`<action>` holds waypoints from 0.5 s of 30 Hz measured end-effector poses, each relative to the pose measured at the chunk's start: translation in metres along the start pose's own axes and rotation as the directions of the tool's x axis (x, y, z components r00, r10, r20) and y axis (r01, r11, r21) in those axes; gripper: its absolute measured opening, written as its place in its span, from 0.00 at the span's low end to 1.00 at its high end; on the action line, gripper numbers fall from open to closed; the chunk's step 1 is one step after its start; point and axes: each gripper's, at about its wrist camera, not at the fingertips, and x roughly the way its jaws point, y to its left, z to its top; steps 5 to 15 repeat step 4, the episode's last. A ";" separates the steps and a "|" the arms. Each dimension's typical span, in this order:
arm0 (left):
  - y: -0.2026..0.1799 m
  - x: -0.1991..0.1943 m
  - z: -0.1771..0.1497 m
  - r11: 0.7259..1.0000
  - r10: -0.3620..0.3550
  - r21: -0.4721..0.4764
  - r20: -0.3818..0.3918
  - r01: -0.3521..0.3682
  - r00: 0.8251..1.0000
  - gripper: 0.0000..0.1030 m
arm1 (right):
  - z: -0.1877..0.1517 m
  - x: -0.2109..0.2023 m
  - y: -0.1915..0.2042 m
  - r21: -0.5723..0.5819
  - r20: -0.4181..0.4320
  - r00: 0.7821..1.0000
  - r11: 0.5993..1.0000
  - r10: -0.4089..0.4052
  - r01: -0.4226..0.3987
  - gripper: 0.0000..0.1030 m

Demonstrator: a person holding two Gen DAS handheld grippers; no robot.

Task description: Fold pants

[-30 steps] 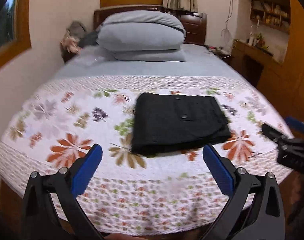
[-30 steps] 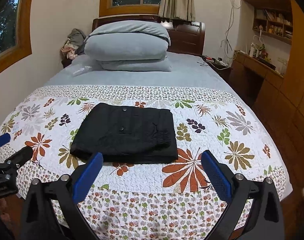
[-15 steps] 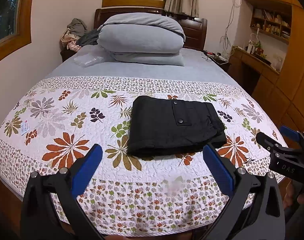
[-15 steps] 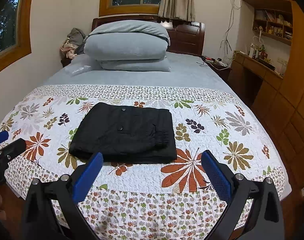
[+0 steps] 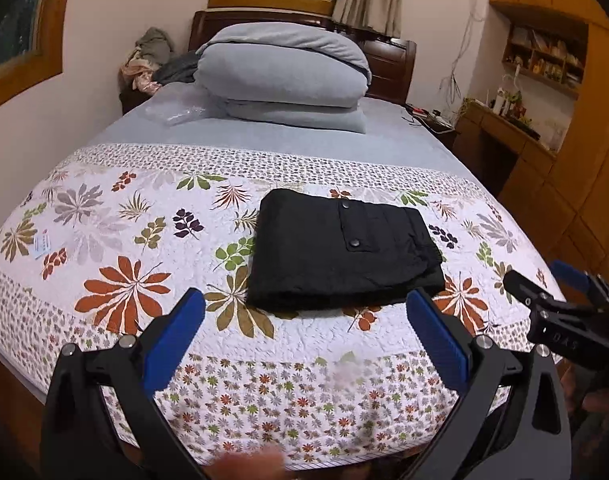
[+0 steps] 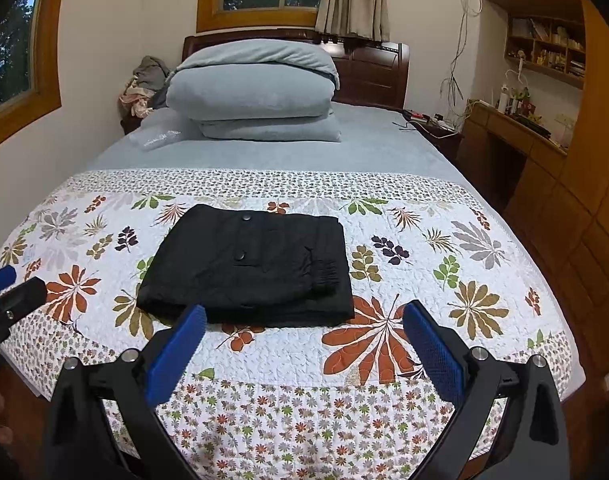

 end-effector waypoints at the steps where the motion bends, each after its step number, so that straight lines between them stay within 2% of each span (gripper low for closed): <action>1: 0.000 -0.001 0.000 1.000 0.005 0.004 0.005 -0.005 1.000 0.98 | 0.000 0.000 0.000 0.001 0.000 1.000 1.000 0.000 0.000 0.97; 15: -0.001 -0.001 0.000 1.000 0.017 0.021 0.006 -0.017 1.000 0.98 | 0.000 0.000 0.000 -0.001 -0.001 1.000 1.000 0.000 0.000 0.97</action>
